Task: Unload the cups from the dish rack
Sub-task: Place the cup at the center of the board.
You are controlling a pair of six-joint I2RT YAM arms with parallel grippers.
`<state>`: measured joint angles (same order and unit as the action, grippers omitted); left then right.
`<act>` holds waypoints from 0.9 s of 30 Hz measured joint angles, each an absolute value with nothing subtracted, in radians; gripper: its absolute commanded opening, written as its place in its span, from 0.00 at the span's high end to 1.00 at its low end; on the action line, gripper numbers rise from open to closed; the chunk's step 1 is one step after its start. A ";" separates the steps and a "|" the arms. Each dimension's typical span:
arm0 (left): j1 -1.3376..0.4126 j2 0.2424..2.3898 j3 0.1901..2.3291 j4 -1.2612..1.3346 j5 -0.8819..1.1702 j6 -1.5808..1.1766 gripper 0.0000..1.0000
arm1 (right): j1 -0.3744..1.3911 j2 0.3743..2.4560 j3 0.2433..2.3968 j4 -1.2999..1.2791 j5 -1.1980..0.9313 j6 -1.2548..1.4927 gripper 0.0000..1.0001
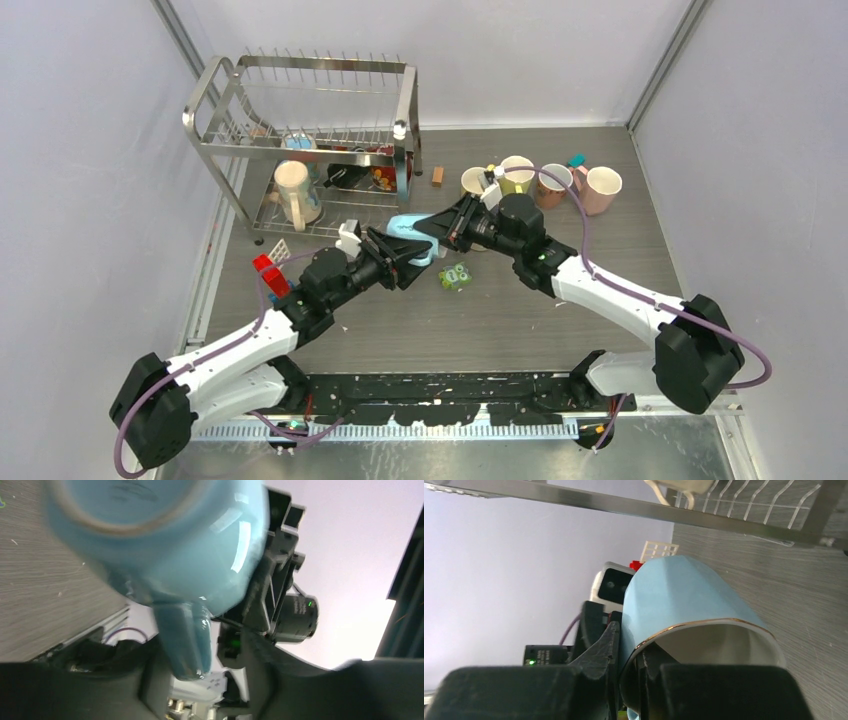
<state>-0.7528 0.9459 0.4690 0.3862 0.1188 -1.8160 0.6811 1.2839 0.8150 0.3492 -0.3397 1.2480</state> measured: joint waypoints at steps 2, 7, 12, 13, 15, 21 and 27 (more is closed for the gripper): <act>-0.760 0.946 0.469 0.393 0.136 -1.797 0.27 | 0.685 1.285 0.815 0.316 -0.334 1.244 0.99; -0.766 0.945 0.470 0.380 0.173 -1.745 0.12 | 0.686 1.288 0.818 0.222 -0.312 1.217 0.99; -0.766 0.944 0.511 0.260 0.215 -1.654 0.06 | 0.686 1.283 0.872 0.065 -0.276 1.156 0.99; -0.766 0.942 0.524 0.233 0.223 -1.631 0.05 | 0.685 1.278 0.883 0.036 -0.268 1.146 0.99; -0.766 0.930 0.561 0.161 0.234 -1.573 0.05 | 0.678 1.261 0.912 -0.038 -0.255 1.118 0.99; -0.767 0.888 0.682 -0.044 0.239 -1.396 0.03 | 0.620 1.203 1.019 -0.279 -0.228 1.026 0.99; -0.767 0.893 0.785 -0.178 0.240 -1.239 0.02 | 0.561 1.148 1.106 -0.527 -0.170 0.933 0.99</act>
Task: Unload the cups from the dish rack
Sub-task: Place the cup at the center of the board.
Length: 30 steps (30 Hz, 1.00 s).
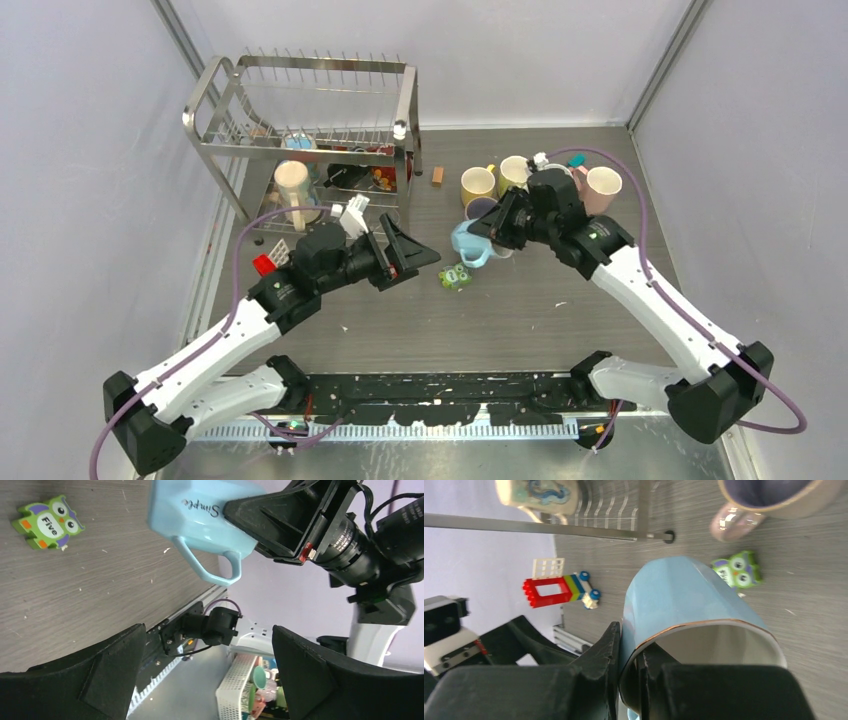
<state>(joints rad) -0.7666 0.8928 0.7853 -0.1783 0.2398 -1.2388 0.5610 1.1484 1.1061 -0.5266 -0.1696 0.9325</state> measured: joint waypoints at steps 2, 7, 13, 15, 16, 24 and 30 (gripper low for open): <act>-0.767 0.903 0.810 -0.205 0.245 -1.193 0.02 | 0.546 1.130 1.135 -0.619 -0.139 0.894 0.99; -0.767 0.947 0.852 -0.233 0.281 -1.122 0.02 | 0.488 1.103 1.192 -0.808 -0.068 0.807 0.99; -0.767 0.998 0.898 -0.251 0.340 -1.055 0.02 | 0.390 1.109 1.197 -0.929 0.020 0.727 0.99; -0.767 1.004 0.907 -0.255 0.359 -1.038 0.01 | 0.366 1.126 1.197 -0.944 0.049 0.703 0.99; -0.767 1.006 0.912 -0.258 0.368 -1.032 0.02 | 0.355 1.136 1.197 -0.945 0.058 0.692 0.99; -0.767 1.007 0.944 -0.306 0.406 -0.970 0.01 | 0.292 1.320 1.197 -0.859 0.096 0.596 0.99; -0.767 0.973 0.944 -0.354 0.408 -0.939 0.01 | 0.253 1.463 1.197 -0.719 0.078 0.520 0.99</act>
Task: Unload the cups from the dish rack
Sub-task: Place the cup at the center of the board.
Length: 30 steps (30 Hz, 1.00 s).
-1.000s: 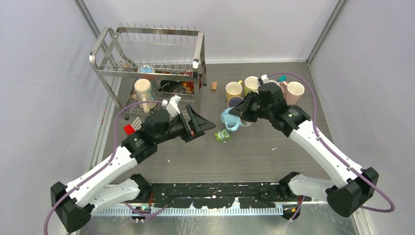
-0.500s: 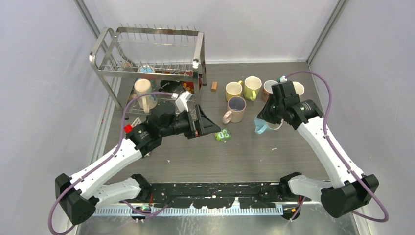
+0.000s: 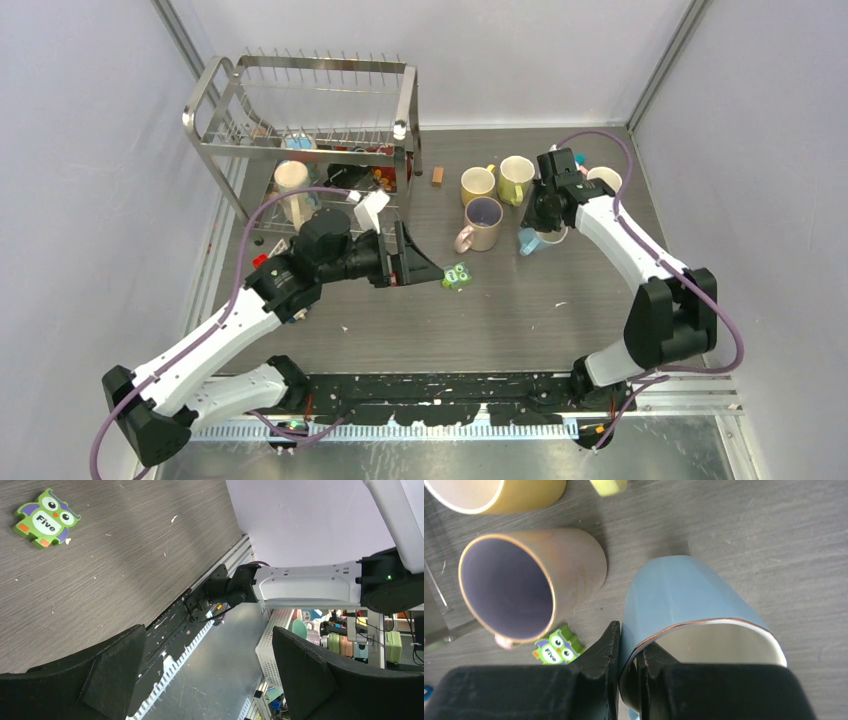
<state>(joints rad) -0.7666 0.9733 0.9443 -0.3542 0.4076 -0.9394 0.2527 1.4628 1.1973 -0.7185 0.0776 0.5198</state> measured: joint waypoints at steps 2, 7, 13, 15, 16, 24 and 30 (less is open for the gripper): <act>-0.767 0.952 0.944 -0.369 0.404 -0.929 0.02 | 0.238 1.502 1.197 -0.679 0.064 0.499 0.99; -0.767 0.920 0.949 -0.406 0.388 -0.902 0.02 | 0.223 1.582 1.212 -0.631 0.039 0.460 0.99; -0.767 0.918 0.950 -0.432 0.379 -0.881 0.02 | 0.222 1.659 1.278 -0.628 0.021 0.439 0.99; -0.767 0.918 0.950 -0.432 0.377 -0.881 0.02 | 0.222 1.683 1.301 -0.628 0.018 0.439 0.99; -0.767 0.918 0.950 -0.433 0.377 -0.881 0.01 | 0.222 1.692 1.311 -0.629 0.017 0.439 0.99; -0.767 0.924 0.950 -0.433 0.370 -0.880 0.02 | 0.231 1.773 1.377 -0.670 0.001 0.439 0.99; -0.767 0.927 0.950 -0.439 0.366 -0.881 0.02 | 0.249 1.805 1.417 -0.711 0.027 0.439 0.82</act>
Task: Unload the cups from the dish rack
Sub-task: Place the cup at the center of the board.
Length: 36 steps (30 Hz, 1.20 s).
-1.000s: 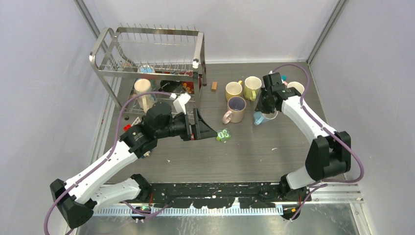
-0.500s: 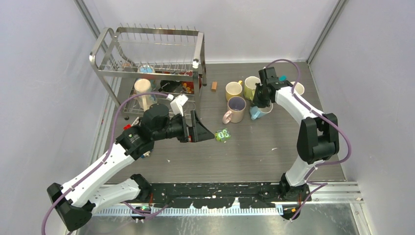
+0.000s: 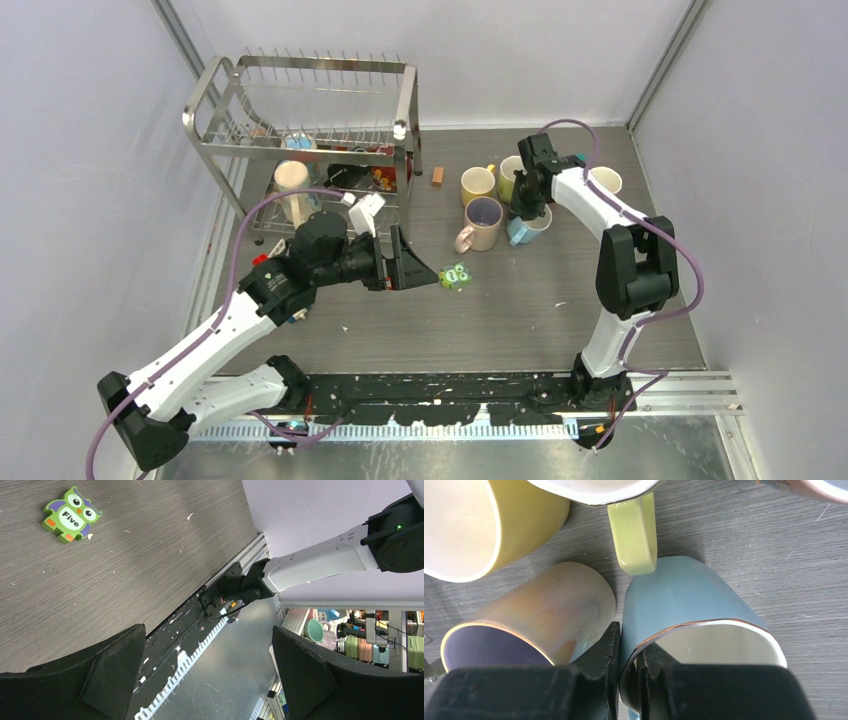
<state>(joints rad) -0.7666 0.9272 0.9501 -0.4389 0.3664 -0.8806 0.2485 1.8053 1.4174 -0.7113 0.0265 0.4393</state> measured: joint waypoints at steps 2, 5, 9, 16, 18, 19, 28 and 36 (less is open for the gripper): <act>-0.767 0.928 0.950 -0.439 0.366 -0.881 0.01 | 0.253 1.807 1.420 -0.716 0.030 0.439 0.79; -0.767 0.928 0.950 -0.439 0.366 -0.881 0.02 | 0.259 1.807 1.423 -0.728 0.034 0.442 0.75; -0.767 0.928 0.950 -0.439 0.363 -0.881 0.01 | 0.266 1.810 1.455 -0.744 0.044 0.445 0.68; -0.767 0.928 0.950 -0.440 0.350 -0.881 0.02 | 0.274 1.810 1.491 -0.749 0.052 0.455 0.65; -0.767 0.928 0.950 -0.441 0.348 -0.881 0.02 | 0.276 1.811 1.496 -0.759 0.055 0.459 0.64; -0.767 0.928 0.950 -0.442 0.346 -0.881 0.02 | 0.277 1.811 1.498 -0.762 0.057 0.461 0.64; -0.767 0.925 0.950 -0.466 0.320 -0.880 0.01 | 0.284 1.811 1.515 -0.802 0.089 0.489 0.51; -0.767 0.898 0.950 -0.492 0.261 -0.876 0.01 | 0.286 1.731 1.515 -0.838 0.103 0.516 0.24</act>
<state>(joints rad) -0.7666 0.8982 0.9501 -0.4919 0.2607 -0.8764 0.2863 1.7313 1.5150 -0.8383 0.1032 0.5159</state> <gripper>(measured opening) 0.987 0.653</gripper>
